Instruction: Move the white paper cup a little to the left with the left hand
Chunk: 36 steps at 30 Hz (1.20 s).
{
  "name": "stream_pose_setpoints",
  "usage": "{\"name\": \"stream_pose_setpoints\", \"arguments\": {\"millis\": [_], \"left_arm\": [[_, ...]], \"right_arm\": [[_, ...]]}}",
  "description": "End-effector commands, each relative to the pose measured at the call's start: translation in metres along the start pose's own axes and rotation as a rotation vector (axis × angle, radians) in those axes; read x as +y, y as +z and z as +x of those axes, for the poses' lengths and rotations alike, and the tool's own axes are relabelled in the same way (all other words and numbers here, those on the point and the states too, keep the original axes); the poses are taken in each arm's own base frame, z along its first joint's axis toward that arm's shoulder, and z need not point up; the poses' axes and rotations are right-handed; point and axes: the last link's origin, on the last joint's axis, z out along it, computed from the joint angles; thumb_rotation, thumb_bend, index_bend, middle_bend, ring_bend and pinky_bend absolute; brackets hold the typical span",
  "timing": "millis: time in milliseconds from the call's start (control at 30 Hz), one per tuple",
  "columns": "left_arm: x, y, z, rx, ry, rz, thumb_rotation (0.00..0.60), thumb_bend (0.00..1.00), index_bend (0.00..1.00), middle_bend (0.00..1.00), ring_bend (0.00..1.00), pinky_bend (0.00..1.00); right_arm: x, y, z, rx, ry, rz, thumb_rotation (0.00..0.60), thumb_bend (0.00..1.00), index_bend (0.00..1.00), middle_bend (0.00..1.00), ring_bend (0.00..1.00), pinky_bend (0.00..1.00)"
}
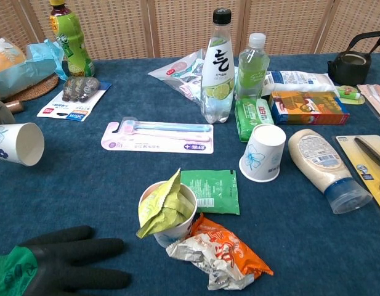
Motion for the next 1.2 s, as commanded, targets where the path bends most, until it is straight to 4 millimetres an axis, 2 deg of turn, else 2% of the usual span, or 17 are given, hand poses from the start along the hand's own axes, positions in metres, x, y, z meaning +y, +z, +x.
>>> {"name": "stream_pose_setpoints", "arguments": {"millis": [33,100,233,400,633,1000,1100,1200], "left_arm": [[0.000,0.001,0.023,-0.006,0.119,-0.021,0.600,0.39,0.30,0.43,0.41,0.39],[0.000,0.000,0.030,-0.022,0.167,-0.026,0.600,0.39,0.32,0.43,0.41,0.39],[0.001,0.002,0.044,-0.013,0.398,-0.036,0.600,0.39,0.32,0.43,0.41,0.38],[0.013,0.004,0.048,-0.006,0.564,-0.049,0.600,0.39,0.33,0.42,0.41,0.38],[0.030,0.009,0.039,0.005,0.747,-0.073,0.600,0.39,0.33,0.41,0.40,0.38],[0.048,0.016,0.015,-0.001,0.921,-0.125,0.600,0.39,0.32,0.38,0.38,0.38],[0.051,0.018,0.012,0.017,0.946,-0.124,0.600,0.39,0.29,0.35,0.36,0.38],[0.052,0.017,0.011,0.024,0.960,-0.121,0.600,0.39,0.19,0.29,0.30,0.37]], "right_arm": [[0.001,0.000,-0.002,-0.004,0.006,-0.003,0.600,0.38,0.00,0.03,0.00,0.00],[0.003,0.000,-0.003,-0.006,0.009,-0.005,0.600,0.38,0.00,0.03,0.00,0.00],[0.004,0.000,-0.004,-0.009,0.012,-0.005,0.600,0.38,0.00,0.03,0.00,0.00],[0.005,0.000,-0.004,-0.005,0.016,-0.004,0.600,0.38,0.00,0.03,0.00,0.00],[0.008,0.000,-0.006,-0.008,0.019,-0.007,0.600,0.38,0.00,0.03,0.00,0.00],[0.011,0.000,-0.006,-0.007,0.025,-0.012,0.600,0.38,0.00,0.03,0.00,0.00],[0.011,0.000,-0.005,-0.007,0.025,-0.012,0.600,0.38,0.00,0.03,0.00,0.00],[0.011,0.000,-0.004,-0.003,0.025,-0.013,0.600,0.38,0.00,0.03,0.00,0.00]]}}
